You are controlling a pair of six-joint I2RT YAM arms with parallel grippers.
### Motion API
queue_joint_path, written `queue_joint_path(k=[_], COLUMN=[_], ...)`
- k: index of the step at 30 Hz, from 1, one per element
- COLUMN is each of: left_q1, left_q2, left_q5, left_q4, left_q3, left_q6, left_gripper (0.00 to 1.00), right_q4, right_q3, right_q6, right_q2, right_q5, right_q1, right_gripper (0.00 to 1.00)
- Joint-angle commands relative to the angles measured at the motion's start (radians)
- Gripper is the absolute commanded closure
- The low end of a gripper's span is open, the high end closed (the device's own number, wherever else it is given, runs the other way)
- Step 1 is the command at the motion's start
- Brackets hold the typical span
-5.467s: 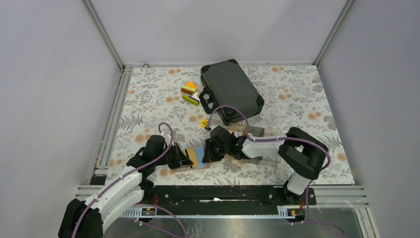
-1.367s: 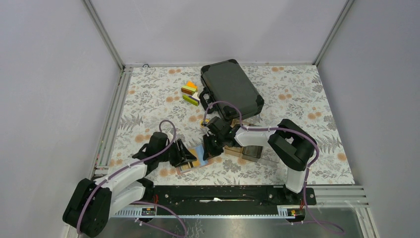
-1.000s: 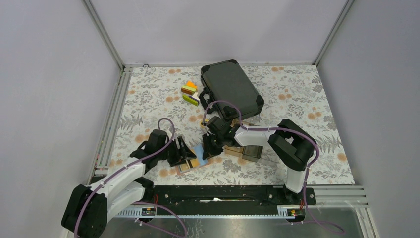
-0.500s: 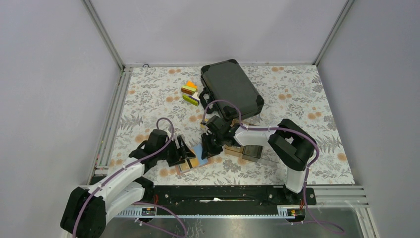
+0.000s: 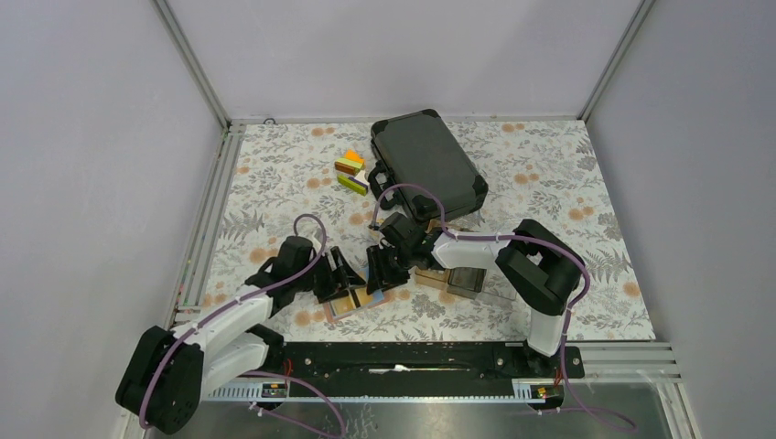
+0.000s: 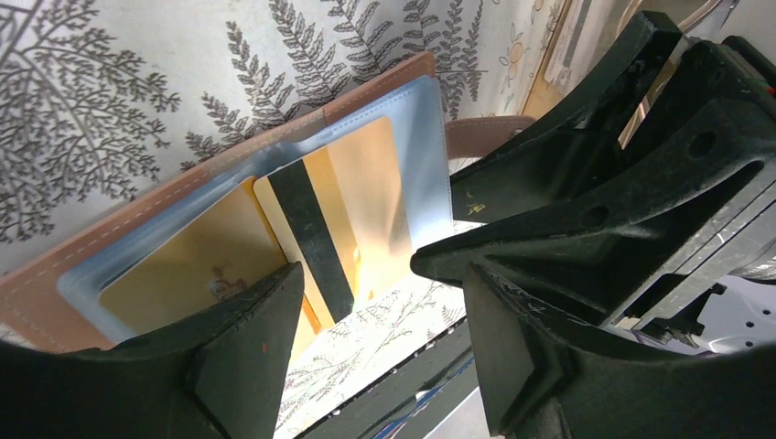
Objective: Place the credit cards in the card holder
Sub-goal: Insert the credit card into the card holder, then pick up the card holder from the center of the board.
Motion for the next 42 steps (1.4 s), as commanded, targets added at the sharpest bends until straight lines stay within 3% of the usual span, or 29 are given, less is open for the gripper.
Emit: queue_joint_path(k=[1, 17, 28, 33, 42], left_q1=[-0.018, -0.062, -0.024, 0.000, 0.018], left_q2=[0.046, 0.072, -0.134, -0.238, -0.295], left_q5=[0.004, -0.013, -0.159, -0.276, -0.378], left_q4=[0.091, 0.303, -0.055, -0.246, -0.371], left_q3=[-0.038, -0.044, 0.060, 0.104, 0.092], left_q6=[-0.027, -0.124, -0.033, -0.011, -0.035], left_gripper=[0.32, 0.33, 0.25, 0.17, 0.08], right_q4=[0.000, 0.009, -0.029, -0.115, -0.262], right_q3=[0.008, -0.010, -0.012, 0.007, 0.066], right_q6=[-0.003, 0.005, -0.010, -0.046, -0.120], right_q2=[0.003, -0.014, -0.086, -0.147, -0.173], right_q5=[0.034, 0.034, 0.064, 0.146, 0.301], right_q1=[0.002, 0.004, 0.004, 0.003, -0.019], right_gripper=[0.52, 0.49, 0.43, 0.38, 0.36])
